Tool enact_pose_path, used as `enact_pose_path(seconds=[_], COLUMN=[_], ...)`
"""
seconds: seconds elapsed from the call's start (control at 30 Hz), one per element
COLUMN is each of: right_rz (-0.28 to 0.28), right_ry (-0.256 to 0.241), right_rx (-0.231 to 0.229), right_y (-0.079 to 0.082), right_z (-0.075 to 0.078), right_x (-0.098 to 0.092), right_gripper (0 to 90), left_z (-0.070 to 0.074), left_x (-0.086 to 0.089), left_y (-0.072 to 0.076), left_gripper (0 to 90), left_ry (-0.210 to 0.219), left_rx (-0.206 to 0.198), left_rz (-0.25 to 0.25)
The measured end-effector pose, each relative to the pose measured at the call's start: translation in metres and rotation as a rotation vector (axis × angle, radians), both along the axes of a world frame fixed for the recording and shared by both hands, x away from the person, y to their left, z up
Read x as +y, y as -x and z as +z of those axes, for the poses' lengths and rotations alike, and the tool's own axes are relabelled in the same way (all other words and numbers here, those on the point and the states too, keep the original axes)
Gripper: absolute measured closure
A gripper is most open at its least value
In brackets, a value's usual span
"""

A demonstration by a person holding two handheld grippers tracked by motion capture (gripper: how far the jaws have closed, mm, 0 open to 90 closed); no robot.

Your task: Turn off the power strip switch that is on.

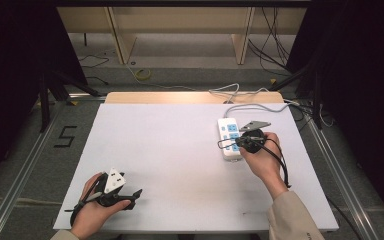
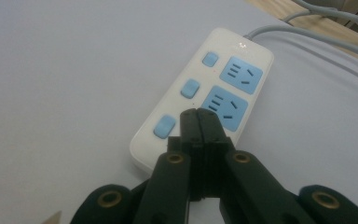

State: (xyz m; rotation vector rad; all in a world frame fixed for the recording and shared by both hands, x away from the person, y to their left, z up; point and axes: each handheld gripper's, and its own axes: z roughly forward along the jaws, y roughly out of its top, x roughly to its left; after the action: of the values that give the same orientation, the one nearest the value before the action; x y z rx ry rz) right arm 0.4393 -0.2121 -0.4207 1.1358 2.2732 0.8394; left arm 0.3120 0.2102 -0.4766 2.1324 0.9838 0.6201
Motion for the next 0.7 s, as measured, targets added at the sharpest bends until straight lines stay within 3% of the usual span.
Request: enact_pose_path(seconds=[0.7], right_rz=[-0.014], right_ry=[0.002], right_rx=[0.03], right_y=[-0.016], right_z=[-0.004], right_x=[0.005], right_gripper=[90.0], left_z=[0.0], left_x=[0.0], left_y=[0.0], left_gripper=[18.0], left_ry=[0.001], left_rx=[0.0], left_rz=[0.0])
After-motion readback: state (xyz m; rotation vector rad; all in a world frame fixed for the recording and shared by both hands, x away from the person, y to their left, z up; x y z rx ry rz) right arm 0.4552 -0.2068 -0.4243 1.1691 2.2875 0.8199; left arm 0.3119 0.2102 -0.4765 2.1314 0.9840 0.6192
